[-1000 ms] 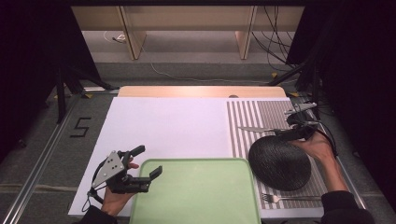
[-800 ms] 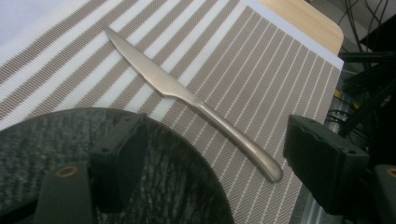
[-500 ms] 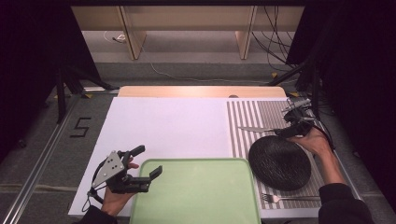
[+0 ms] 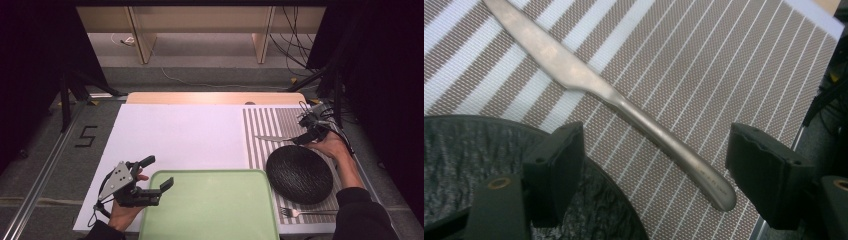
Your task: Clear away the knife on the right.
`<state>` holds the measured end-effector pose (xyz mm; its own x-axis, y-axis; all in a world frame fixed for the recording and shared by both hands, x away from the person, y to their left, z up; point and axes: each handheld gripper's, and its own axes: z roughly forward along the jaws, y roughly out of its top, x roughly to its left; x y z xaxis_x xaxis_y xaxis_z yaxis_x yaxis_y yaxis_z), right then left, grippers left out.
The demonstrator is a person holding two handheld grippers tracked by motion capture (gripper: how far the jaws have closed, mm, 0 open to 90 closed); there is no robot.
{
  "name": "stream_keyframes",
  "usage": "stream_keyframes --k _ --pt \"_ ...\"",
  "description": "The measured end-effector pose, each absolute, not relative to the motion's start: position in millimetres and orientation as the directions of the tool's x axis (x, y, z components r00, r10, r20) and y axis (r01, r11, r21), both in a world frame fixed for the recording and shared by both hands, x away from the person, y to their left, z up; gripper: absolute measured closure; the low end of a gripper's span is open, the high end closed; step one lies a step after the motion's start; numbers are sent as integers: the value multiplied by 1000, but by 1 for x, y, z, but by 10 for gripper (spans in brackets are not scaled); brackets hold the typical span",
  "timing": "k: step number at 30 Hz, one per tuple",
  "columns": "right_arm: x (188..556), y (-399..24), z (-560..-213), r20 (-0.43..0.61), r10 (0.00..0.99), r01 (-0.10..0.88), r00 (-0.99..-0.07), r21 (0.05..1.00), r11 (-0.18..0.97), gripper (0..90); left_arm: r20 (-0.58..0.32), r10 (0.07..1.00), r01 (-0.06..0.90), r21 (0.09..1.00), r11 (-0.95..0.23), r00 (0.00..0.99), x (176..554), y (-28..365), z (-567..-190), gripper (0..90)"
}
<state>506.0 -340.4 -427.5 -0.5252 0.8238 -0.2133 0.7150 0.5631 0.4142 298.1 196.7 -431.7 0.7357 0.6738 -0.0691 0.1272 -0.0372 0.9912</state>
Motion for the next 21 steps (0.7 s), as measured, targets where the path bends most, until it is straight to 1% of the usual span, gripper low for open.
stream_keyframes --k 7,10,15,21 --pt "518 -343 -434 -193 836 750 -513 373 546 253 -72 674 126 992 -32 735 298 197 -431 86" --pt "523 -346 -437 -197 832 757 -518 347 553 254 -72 674 125 992 -31 736 298 197 -431 86" --pt "529 -347 -437 -194 835 762 -514 343 549 265 -74 674 128 991 -31 735 299 197 -431 86" --pt "534 -342 -443 -214 830 773 -515 302 558 265 -71 674 126 992 -33 736 298 197 -431 87"
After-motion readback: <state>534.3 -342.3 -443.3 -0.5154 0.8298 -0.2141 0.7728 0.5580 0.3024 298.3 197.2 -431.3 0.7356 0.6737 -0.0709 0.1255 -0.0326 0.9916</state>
